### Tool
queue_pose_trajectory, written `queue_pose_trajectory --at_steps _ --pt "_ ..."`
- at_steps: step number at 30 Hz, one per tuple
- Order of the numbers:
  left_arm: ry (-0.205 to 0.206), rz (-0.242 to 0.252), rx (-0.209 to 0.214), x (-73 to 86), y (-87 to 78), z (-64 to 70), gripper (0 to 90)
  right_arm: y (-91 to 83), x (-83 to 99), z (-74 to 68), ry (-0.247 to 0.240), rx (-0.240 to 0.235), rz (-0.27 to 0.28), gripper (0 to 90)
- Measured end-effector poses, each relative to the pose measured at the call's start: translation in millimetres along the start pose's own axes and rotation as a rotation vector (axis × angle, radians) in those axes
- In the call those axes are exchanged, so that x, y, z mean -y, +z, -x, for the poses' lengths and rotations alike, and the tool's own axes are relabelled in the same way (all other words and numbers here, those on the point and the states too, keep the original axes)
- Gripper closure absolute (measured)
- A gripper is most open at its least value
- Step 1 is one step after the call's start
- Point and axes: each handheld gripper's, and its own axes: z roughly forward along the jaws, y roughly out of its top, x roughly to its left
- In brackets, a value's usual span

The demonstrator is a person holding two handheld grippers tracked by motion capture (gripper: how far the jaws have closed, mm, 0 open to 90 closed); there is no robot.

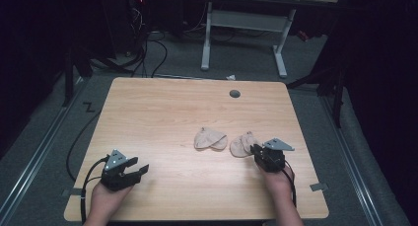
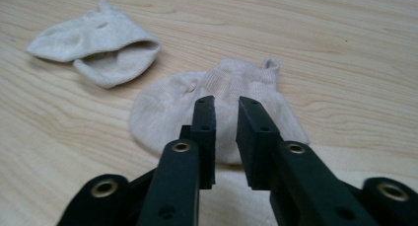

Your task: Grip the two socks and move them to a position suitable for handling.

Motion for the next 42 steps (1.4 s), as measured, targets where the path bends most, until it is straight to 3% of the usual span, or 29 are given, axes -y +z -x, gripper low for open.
queue_pose_trajectory --at_steps 4,10,17,19,25,42 --pt "0.009 -0.001 -0.007 1.7 -2.7 0.1 45.0 6.8 -6.8 0.8 -0.009 0.011 0.000 84.1" --pt "0.009 -0.014 -0.004 4.4 -6.6 0.9 49.5 30.6 -18.6 7.2 -0.011 0.058 -0.045 86.6" --pt "0.015 -0.021 -0.002 5.7 -7.4 2.2 49.8 41.8 -16.3 9.4 -0.024 0.063 -0.076 85.8" --pt "0.018 -0.022 -0.003 6.1 -7.4 3.5 49.7 47.2 -13.2 9.6 -0.029 0.046 -0.126 85.8" --pt "0.030 -0.024 0.000 5.9 -7.0 6.1 49.2 45.5 -11.3 10.9 -0.013 0.015 -0.123 86.3" --pt "0.076 -0.026 0.047 -6.7 11.9 20.5 48.4 20.5 5.2 -24.1 -0.128 -0.033 -0.130 86.2"
